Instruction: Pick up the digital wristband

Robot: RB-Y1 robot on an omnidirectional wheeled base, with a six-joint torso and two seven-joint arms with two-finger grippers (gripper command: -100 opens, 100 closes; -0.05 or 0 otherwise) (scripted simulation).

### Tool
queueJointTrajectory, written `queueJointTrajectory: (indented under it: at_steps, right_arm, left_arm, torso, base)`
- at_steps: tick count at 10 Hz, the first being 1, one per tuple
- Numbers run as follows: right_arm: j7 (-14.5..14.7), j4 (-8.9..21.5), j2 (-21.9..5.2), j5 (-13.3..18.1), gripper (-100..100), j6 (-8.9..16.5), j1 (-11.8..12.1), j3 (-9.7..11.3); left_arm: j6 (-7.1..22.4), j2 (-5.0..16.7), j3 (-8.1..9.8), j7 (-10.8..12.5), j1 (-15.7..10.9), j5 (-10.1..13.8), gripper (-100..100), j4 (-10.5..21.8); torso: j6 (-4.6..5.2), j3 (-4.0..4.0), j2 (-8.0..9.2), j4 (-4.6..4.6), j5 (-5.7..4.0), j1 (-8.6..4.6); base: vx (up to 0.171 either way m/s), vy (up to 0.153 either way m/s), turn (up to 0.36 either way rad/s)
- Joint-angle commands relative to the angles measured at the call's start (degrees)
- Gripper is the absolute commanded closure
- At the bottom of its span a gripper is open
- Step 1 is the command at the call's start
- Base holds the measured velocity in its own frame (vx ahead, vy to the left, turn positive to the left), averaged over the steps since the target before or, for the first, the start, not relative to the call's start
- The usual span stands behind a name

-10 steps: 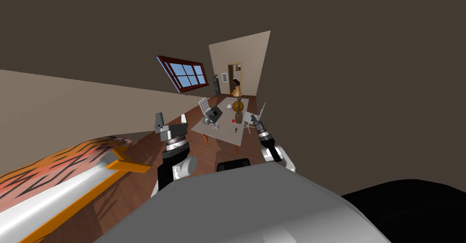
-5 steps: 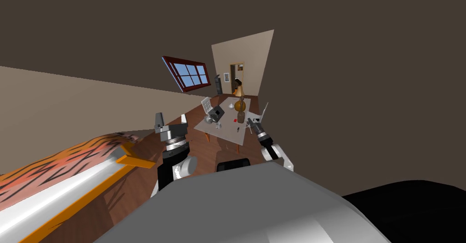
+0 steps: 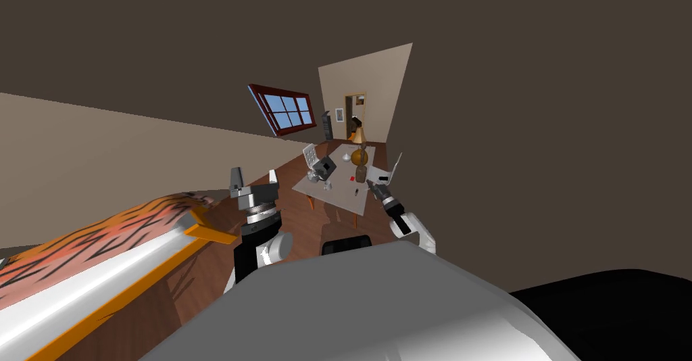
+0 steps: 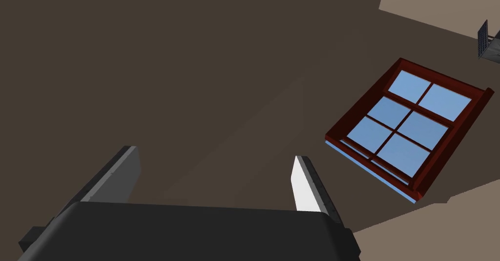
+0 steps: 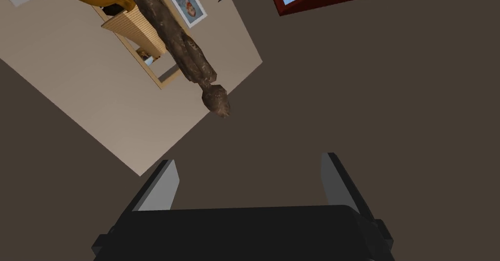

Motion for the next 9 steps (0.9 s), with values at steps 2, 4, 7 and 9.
queueJointTrajectory:
  at_steps: [2, 4, 7, 9]
  right_arm:
    - [1.3, 3.0, -1.4, 4.3, -100, 1.0, -1.0, 0.0]
    - [1.3, 3.0, -1.4, 6.8, -100, 1.0, -1.0, 0.0]
    - [2.3, 5.8, -2.6, 11.4, -100, 2.0, -1.9, 0.0]
    - [3.4, 8.7, -3.8, 15.2, -100, 3.1, -2.8, 0.1]
  left_arm:
    - [0.0, 0.0, 0.0, 0.0, 0.0, 0.0, 0, 0.0]
    - [0.0, 0.0, 0.0, 0.0, 0.0, 0.0, 0, 0.0]
    - [0.0, 0.0, 0.0, 0.0, 0.0, 0.0, 0, 0.0]
    - [0.0, 0.0, 0.0, 0.0, 0.0, 0.0, 0, 0.0]
  torso:
    - [0.01, 0.0, -0.01, 0.0, -0.01, -0.07]
    - [0.0, -0.01, -0.02, 0.0, -0.01, -0.05]
    - [0.02, -0.02, -0.03, -0.01, -0.01, -0.05]
    - [-0.02, -0.01, -0.02, 0.0, -0.02, -0.06]
  base:
    - [0.004, 0.024, 0.053]
    - [0.001, 0.021, 0.045]
    - [0.005, 0.026, 0.069]
    - [0.005, 0.03, 0.127]
